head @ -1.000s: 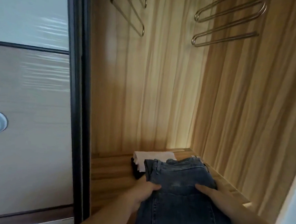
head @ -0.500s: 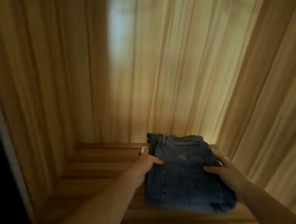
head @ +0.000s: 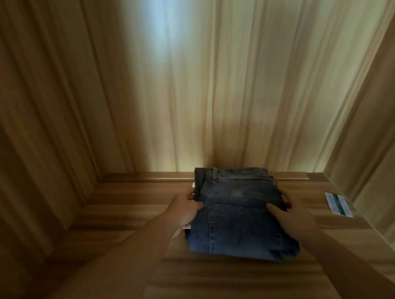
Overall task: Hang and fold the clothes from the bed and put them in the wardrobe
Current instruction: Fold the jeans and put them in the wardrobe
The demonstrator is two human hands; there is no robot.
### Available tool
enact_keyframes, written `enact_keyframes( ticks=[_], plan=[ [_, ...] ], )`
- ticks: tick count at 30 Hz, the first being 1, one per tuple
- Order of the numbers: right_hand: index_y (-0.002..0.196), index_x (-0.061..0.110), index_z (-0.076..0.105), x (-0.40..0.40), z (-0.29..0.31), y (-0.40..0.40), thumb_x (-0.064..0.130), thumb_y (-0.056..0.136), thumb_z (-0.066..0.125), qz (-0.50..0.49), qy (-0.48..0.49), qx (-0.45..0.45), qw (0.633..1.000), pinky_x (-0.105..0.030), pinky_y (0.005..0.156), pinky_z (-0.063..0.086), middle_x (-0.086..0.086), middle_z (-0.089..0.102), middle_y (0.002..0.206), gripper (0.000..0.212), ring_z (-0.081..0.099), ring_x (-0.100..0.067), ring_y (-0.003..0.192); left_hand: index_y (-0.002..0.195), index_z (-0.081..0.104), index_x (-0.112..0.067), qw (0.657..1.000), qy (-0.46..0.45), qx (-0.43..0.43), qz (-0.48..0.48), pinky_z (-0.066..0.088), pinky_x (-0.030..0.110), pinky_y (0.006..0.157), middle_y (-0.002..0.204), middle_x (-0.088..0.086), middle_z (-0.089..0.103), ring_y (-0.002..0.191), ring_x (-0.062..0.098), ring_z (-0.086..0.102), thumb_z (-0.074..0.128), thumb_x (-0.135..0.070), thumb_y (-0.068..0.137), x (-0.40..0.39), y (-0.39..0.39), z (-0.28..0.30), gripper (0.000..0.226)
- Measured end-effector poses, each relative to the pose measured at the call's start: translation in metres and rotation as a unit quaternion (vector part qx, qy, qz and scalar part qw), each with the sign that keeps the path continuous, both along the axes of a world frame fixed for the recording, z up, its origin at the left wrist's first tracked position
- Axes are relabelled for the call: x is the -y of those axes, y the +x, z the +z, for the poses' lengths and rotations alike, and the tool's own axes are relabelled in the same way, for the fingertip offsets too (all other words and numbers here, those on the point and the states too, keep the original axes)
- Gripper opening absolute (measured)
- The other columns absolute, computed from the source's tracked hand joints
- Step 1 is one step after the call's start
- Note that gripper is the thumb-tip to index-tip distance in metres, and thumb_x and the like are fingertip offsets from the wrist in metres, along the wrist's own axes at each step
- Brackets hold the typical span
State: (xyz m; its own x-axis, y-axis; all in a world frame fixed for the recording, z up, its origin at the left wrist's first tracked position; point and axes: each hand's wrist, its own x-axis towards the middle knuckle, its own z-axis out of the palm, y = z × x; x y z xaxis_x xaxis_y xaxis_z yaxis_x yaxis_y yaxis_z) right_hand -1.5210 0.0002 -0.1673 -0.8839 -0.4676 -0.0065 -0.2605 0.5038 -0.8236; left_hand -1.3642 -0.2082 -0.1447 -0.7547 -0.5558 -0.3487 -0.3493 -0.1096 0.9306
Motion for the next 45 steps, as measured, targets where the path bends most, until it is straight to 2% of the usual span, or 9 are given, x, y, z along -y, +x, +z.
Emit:
enact_keyframes(
  ticks=[7,14,18,23,28,31,35,40,45],
  plan=[
    [0.139,0.025,0.049,0.023,0.034,-0.012,0.031,0.089,0.068,-0.027,-0.101,-0.041,0.994,-0.030,0.090,0.042,-0.006,0.058,0.132,0.054,0.056,-0.024,0.115,0.106,0.068,-0.028,0.992,-0.013,-0.102,0.070,0.060,0.038,0.073,0.107,0.002,0.072,0.091,0.021,0.070,0.046,-0.001,0.097,0.018,-0.016,0.027,0.036],
    [0.141,0.017,0.048,0.038,0.003,-0.021,0.041,0.093,0.058,0.009,0.097,-0.012,0.995,-0.030,0.100,0.037,-0.009,0.053,0.141,0.055,0.049,-0.028,0.126,0.126,0.059,-0.015,0.995,-0.044,-0.014,0.083,0.057,0.038,0.079,0.107,0.007,0.068,0.094,0.024,0.067,0.054,-0.012,0.098,0.012,-0.014,-0.021,0.029],
    [0.140,0.020,0.049,0.031,0.006,-0.029,0.044,0.091,0.059,0.016,0.111,-0.020,0.993,-0.030,0.097,0.035,-0.008,0.052,0.141,0.055,0.049,-0.028,0.126,0.124,0.057,-0.020,0.988,-0.134,-0.007,0.078,0.048,0.021,0.062,0.097,-0.006,0.063,0.083,0.009,0.061,0.057,-0.019,0.097,0.015,-0.009,-0.024,0.028],
    [0.141,0.020,0.047,0.021,-0.002,-0.004,0.041,0.095,0.054,0.001,0.094,-0.062,0.994,-0.032,0.101,0.035,-0.008,0.054,0.138,0.051,0.050,-0.028,0.123,0.133,0.048,-0.015,0.968,-0.242,0.049,0.037,0.048,0.034,0.090,0.124,0.006,0.061,0.108,0.023,0.059,0.051,-0.023,0.099,0.002,-0.006,-0.025,0.035],
    [0.144,0.021,0.038,0.007,0.005,0.026,0.042,0.098,0.043,0.012,0.118,-0.093,0.989,-0.039,0.102,0.042,-0.010,0.053,0.136,0.051,0.052,-0.028,0.120,0.136,0.042,-0.016,0.954,-0.298,0.021,0.022,0.042,0.028,0.091,0.132,0.006,0.056,0.115,0.022,0.055,0.049,-0.019,0.099,-0.012,0.009,-0.017,0.037],
    [0.140,0.020,0.040,-0.002,0.020,0.044,0.045,0.097,0.045,0.015,0.137,-0.100,0.985,-0.040,0.100,0.042,-0.009,0.052,0.134,0.051,0.051,-0.028,0.117,0.147,0.032,-0.020,0.932,-0.361,0.031,-0.014,0.039,0.038,0.106,0.145,0.006,0.043,0.128,0.025,0.046,0.050,-0.023,0.098,-0.017,0.017,-0.003,0.053],
    [0.140,0.023,0.038,-0.018,0.051,0.071,0.047,0.094,0.048,0.020,0.171,-0.154,0.973,-0.036,0.099,0.042,-0.004,0.051,0.134,0.053,0.051,-0.024,0.118,0.151,0.024,-0.026,0.882,-0.457,0.038,-0.109,0.039,0.038,0.107,0.153,0.000,0.028,0.134,0.023,0.038,0.051,-0.038,0.096,-0.033,0.031,0.022,0.062],
    [0.145,0.025,0.032,-0.038,0.102,0.115,0.050,0.091,0.051,-0.011,0.250,-0.233,0.940,-0.030,0.098,0.035,0.000,0.042,0.144,0.062,0.045,-0.020,0.127,0.148,0.026,-0.032,0.805,-0.560,0.025,-0.195,0.033,0.045,0.111,0.152,-0.003,0.029,0.136,0.024,0.032,0.051,-0.039,0.093,-0.049,0.057,0.057,0.061],
    [0.149,0.023,0.028,-0.063,0.138,0.185,0.046,0.089,0.054,-0.050,0.240,-0.260,0.934,-0.032,0.105,0.037,0.000,0.035,0.151,0.069,0.042,-0.020,0.133,0.146,0.032,-0.032,0.778,-0.591,-0.053,-0.206,0.037,0.043,0.104,0.144,-0.006,0.035,0.130,0.023,0.038,0.050,-0.036,0.091,-0.067,0.098,0.088,0.058]
  ],
)
